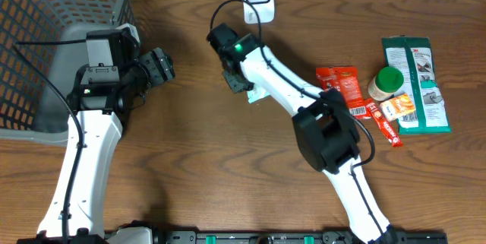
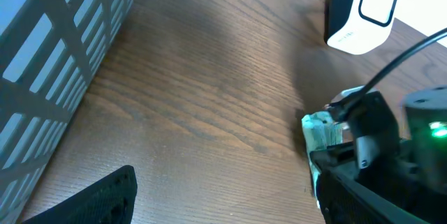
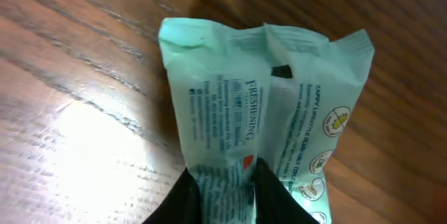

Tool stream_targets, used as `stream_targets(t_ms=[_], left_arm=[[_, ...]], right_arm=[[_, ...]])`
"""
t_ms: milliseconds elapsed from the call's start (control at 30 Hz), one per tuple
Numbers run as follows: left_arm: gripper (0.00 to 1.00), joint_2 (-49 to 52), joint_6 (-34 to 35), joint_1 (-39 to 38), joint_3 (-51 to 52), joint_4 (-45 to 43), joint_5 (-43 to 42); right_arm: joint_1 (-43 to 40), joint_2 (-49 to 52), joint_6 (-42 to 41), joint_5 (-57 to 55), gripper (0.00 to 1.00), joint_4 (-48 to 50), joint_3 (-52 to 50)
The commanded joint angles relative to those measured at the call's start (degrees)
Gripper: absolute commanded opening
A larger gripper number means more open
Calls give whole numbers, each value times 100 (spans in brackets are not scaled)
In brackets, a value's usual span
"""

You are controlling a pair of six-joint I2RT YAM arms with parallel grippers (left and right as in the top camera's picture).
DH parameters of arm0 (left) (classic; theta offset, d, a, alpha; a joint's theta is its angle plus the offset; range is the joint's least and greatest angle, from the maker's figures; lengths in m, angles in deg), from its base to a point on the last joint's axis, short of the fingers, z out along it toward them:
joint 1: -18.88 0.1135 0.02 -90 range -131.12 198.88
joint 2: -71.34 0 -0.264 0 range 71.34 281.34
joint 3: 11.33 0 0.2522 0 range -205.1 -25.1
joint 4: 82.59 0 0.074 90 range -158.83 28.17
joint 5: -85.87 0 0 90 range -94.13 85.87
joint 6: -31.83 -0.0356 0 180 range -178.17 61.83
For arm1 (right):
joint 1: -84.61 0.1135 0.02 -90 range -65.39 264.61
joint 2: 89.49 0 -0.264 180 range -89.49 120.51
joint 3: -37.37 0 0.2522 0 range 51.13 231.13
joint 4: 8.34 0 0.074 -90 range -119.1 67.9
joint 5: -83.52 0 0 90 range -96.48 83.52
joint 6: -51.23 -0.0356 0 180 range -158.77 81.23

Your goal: Scan the item barcode

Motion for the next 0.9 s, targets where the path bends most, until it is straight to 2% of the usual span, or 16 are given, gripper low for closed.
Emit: stream_targets(t_ms=[0,33,133,300,367,467,567,700,767,867], left_arm=[[83,13,-35,28,-15,9,37],[83,11,-35,28,-15,9,35],[83,13,-35,28,-15,9,35],[83,13,-35,28,-15,9,37],[83,13,-33,28,-15,9,37],[83,11,-35,28,-15,9,37],[83,13,-35,28,-15,9,35],[83,11,-35,28,-15,9,35],[83,13,-35,28,-15,9,35],[83,13,-35,28,-15,9,35]], right_arm=[[-245,-256,162,1010,5,-96,-55],[-282,-315,210,1097,1,-118,-55],[-304,-474,260,1325,1,-138,-55],[-636,-673,267,2553,1,-455,-55],[-723,-682,546,2680,1,-570,-55],[-894,-756,979,3976,1,-540,-55],[-1108,-789,986,4909,1,-479,-55],[-1508,-791,984,6732,1,-295,-55],[-1655,-791,933,6876,1,-348,-57],[-1720,-776,826,6317,1,-468,-155]])
